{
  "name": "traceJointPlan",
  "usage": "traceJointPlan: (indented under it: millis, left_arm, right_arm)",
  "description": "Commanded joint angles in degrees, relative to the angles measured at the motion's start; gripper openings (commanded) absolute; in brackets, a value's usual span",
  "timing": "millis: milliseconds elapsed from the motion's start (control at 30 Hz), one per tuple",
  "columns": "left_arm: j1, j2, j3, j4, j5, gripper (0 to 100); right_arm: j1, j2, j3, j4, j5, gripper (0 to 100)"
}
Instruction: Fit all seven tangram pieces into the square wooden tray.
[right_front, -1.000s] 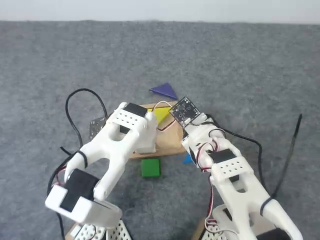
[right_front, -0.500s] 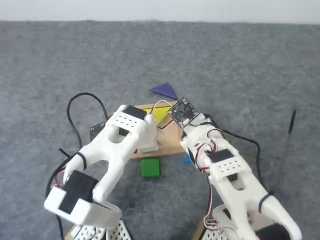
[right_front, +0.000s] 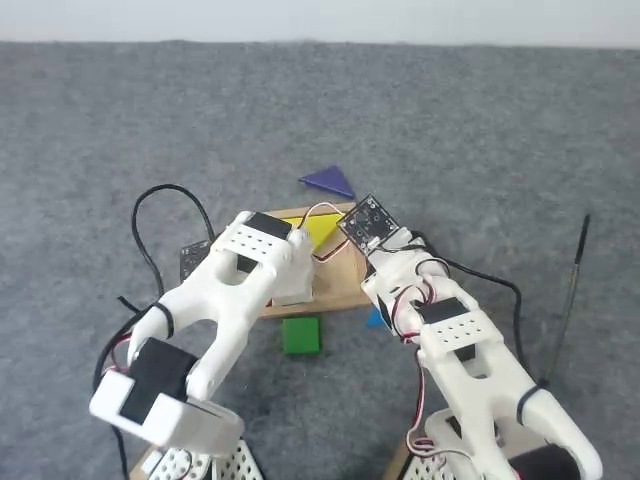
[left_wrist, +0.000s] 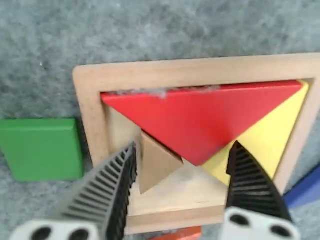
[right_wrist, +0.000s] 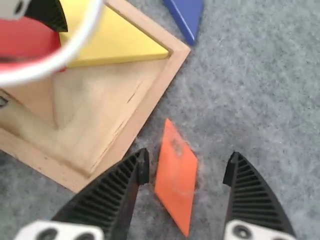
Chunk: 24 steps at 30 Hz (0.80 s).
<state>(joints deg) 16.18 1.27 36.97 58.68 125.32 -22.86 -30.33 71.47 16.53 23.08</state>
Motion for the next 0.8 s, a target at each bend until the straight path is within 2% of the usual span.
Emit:
traceJointPlan:
  millis: [0, 267, 367, 533, 767]
  left_arm:
    - [-0.26, -1.32, -2.42, 1.85, -1.23, 28]
    - [-1.76, -1.14, -12.26, 18.11, -12.84, 28]
    - [-2.11, -1.23, -14.46, 22.51, -16.53, 28]
    - [-4.57, -1.23, -16.22, 24.62, -27.87, 28]
    - [-10.55, -1.05, -16.31, 21.54, -50.2, 28]
  right_arm:
    - [0.48, -0.13, -3.52, -0.48, 0.18, 25.7]
    - [-3.38, -11.56, -2.99, 8.84, -0.18, 25.6]
    - [-4.62, -16.57, -1.32, 10.33, -3.34, 25.6]
    - [-7.78, -20.18, -0.53, 10.68, -6.33, 24.8]
    - [-13.85, -20.09, -0.53, 10.33, -7.12, 9.8]
